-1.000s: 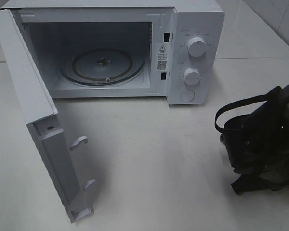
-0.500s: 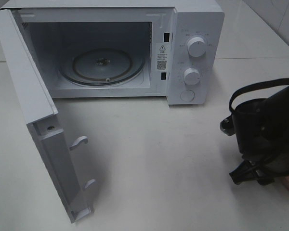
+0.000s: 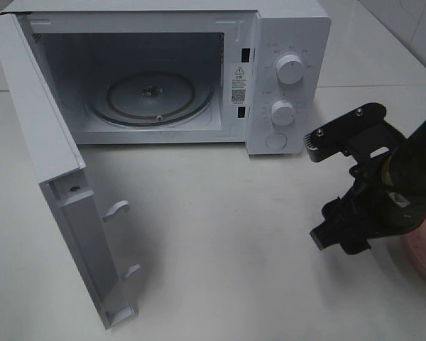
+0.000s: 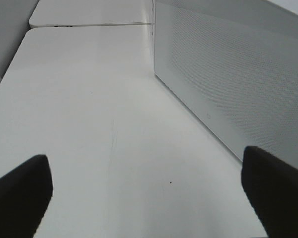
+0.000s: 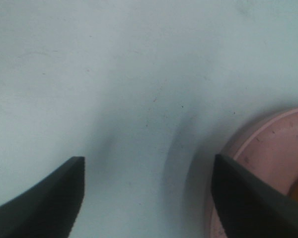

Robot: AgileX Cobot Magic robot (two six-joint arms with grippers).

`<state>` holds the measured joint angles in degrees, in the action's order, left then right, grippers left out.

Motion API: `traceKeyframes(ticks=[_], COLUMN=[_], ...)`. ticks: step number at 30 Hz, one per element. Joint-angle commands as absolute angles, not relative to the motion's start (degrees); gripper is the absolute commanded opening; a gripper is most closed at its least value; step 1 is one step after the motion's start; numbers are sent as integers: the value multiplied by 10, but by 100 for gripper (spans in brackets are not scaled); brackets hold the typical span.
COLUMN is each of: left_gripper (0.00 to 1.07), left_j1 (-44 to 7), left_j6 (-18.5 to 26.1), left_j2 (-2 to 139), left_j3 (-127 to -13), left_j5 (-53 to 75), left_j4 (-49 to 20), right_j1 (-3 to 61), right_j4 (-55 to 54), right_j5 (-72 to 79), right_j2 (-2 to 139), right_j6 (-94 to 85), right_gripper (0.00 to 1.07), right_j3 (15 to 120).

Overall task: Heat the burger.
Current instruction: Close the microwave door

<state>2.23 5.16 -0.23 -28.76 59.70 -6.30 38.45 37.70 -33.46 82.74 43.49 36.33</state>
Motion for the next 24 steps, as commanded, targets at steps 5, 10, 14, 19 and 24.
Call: traceKeyframes(ticks=[5, 10, 14, 19, 24], left_gripper=[98, 98, 98, 98, 98], left_j1=[25, 25, 25, 25, 25], left_j6=[53, 53, 53, 53, 53], left_j2=[-14, -14, -14, -14, -14], left_j3=[-285, -285, -285, -285, -285], left_j5=[595, 595, 595, 595, 595], left_j4=[-64, -64, -64, -64, -64], right_j1=[382, 382, 382, 382, 382], right_j4=[293, 205, 155, 127, 127], right_j5=[-334, -334, -339, -375, -419], right_j2=[761, 714, 675, 616, 568], right_j6=[305, 202, 150, 123, 122], right_gripper=[84, 81, 80, 79, 78], right_j3=[364, 364, 364, 364, 364])
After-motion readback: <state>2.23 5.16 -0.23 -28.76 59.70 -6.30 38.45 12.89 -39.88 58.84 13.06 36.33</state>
